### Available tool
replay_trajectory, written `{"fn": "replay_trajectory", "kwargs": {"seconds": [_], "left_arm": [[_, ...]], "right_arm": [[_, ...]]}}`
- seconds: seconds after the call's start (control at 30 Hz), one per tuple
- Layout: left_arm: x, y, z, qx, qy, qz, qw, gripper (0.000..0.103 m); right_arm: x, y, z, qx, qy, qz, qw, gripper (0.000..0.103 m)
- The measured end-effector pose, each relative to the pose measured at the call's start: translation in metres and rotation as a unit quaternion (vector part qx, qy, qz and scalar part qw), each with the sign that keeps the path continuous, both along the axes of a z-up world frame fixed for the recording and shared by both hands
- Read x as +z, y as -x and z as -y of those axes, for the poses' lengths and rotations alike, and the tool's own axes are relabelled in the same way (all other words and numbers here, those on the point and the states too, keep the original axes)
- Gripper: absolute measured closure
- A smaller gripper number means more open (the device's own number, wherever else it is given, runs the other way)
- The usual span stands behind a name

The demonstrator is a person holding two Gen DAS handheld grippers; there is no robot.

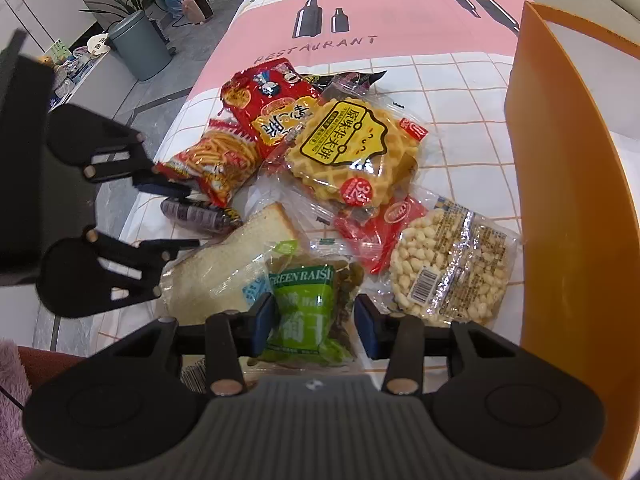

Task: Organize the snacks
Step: 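Grasp the green raisin bag with the right tool while the left tool grasps the pink sausage, then lift the raisin bag and sausage and carry both over the orange box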

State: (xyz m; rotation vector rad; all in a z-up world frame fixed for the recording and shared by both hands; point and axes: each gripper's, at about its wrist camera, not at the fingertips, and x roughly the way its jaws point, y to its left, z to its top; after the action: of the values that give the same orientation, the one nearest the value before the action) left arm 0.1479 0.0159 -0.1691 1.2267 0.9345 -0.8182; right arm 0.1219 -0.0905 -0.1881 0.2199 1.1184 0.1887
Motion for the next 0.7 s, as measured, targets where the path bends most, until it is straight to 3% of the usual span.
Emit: {"fn": "replay_trajectory", "kwargs": {"seconds": [0.13,0.23,0.43,0.6,0.7], "left_arm": [[-0.001,-0.007,-0.005,0.004,0.011,-0.016,0.9998,0.058],[-0.001,-0.010,-0.003,0.024,0.016,-0.020,0.9994,0.068],[0.002,-0.014,-0.006,0.106,0.053,-0.023,0.9927,0.071],[0.010,-0.019,-0.018,0.206,0.108,-0.030,0.9721,0.071],[0.021,-0.023,-0.026,0.279,0.147,-0.042,0.9479,0.072]], "right_arm": [[-0.001,0.000,0.001,0.001,0.000,0.000,1.000,0.056],[-0.002,0.001,0.002,-0.003,-0.002,-0.001,1.000,0.055],[-0.003,0.002,0.001,-0.006,-0.003,0.000,1.000,0.054],[-0.001,0.003,0.001,-0.002,-0.001,0.010,1.000,0.060],[0.000,0.005,0.003,-0.004,-0.006,0.011,1.000,0.061]]}}
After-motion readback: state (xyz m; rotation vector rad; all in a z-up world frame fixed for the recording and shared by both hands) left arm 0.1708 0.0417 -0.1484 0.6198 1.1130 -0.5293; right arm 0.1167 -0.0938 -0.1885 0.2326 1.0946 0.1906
